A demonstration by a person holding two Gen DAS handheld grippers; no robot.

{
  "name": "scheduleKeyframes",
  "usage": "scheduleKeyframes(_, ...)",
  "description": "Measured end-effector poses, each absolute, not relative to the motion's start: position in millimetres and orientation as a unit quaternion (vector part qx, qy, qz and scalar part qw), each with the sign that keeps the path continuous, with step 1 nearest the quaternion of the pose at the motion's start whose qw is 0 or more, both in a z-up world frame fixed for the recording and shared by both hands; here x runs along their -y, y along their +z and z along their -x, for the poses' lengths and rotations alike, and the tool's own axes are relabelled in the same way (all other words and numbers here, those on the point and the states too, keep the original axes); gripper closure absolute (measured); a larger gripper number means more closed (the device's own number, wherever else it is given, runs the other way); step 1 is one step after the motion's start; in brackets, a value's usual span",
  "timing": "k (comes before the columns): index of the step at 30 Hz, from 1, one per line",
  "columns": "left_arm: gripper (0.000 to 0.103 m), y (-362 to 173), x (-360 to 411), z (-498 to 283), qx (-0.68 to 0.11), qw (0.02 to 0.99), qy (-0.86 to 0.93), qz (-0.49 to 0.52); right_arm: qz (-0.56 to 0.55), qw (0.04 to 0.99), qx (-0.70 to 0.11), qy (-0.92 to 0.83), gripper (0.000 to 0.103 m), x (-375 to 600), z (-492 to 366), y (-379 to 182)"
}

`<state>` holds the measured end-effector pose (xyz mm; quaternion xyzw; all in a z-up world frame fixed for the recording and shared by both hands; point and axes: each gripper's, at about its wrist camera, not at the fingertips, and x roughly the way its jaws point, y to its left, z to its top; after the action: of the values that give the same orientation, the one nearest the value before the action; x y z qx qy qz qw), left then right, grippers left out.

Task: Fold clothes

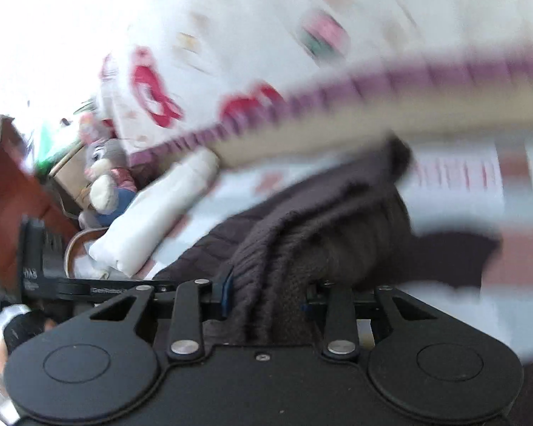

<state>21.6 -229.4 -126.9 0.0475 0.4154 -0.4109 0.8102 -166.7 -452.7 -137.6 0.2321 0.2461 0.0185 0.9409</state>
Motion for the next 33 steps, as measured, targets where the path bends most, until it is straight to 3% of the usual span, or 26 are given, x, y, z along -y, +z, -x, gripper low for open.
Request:
scheduleKeyframes(3,0.08,-103.6,244.8,-21.0,-0.359,0.83,-0.423,-0.06,-0.208,0.949,-0.233,-0.033,0.064,462.1,163.0,-138.9)
scheduleKeyframes(5,0.075,-112.4,250.6,-34.5,-0.38,0.816,-0.433,-0.044,-0.229,0.934,-0.26,-0.085,0.059,483.9,161.8,-157.6)
scheduleKeyframes(7,0.058,-128.3,253.2,-47.2,-0.416,0.802,-0.429,-0.022,-0.268,0.912,-0.288,-0.115,0.059,506.6,165.5,-176.5)
scheduleKeyframes(11,0.049,-167.2,238.9,-52.3,-0.475,0.784,-0.4,0.018,-0.328,0.89,-0.298,-0.108,0.061,527.3,173.2,-186.5)
scheduleKeyframes(13,0.036,-172.8,229.5,-51.4,-0.499,0.768,-0.398,0.051,-0.347,0.886,-0.293,-0.091,0.059,529.6,176.0,-183.5)
scheduleKeyframes(19,0.033,-189.9,211.6,-52.7,-0.553,0.726,-0.392,0.119,-0.424,0.841,-0.324,-0.088,0.049,533.8,174.2,-202.6)
scheduleKeyframes(22,0.022,-194.1,218.5,-41.9,-0.551,0.733,-0.389,0.086,-0.443,0.828,-0.332,-0.087,0.044,527.2,178.1,-209.6)
scheduleKeyframes(24,0.027,-190.7,221.2,-34.4,-0.537,0.742,-0.394,0.07,-0.447,0.828,-0.329,-0.081,0.042,526.2,178.9,-212.4)
scheduleKeyframes(25,0.045,-187.8,222.5,-31.6,-0.531,0.745,-0.399,0.06,-0.451,0.827,-0.326,-0.075,0.041,528.4,176.9,-215.3)
scheduleKeyframes(27,0.062,-174.4,228.7,-24.0,-0.508,0.757,-0.412,0.02,-0.465,0.823,-0.319,-0.061,0.038,534.3,166.5,-224.7)
scheduleKeyframes(28,0.064,-167.5,232.6,-18.5,-0.492,0.765,-0.415,-0.002,-0.446,0.836,-0.313,-0.066,0.038,531.7,163.2,-222.6)
scheduleKeyframes(29,0.065,-160.5,236.4,-13.1,-0.476,0.773,-0.418,-0.025,-0.427,0.848,-0.307,-0.07,0.053,529.2,159.9,-220.5)
scheduleKeyframes(30,0.065,-153.9,240.3,-7.7,-0.46,0.781,-0.42,-0.047,-0.395,0.865,-0.301,-0.077,0.059,523.5,156.6,-215.6)
scheduleKeyframes(32,0.065,-153.5,249.1,1.9,-0.447,0.792,-0.409,-0.081,-0.202,0.928,-0.294,-0.107,0.064,480.7,150.7,-177.4)
scheduleKeyframes(33,0.065,-155.8,254.3,6.9,-0.441,0.797,-0.4,-0.105,-0.158,0.939,-0.286,-0.106,0.064,465.6,150.0,-168.0)
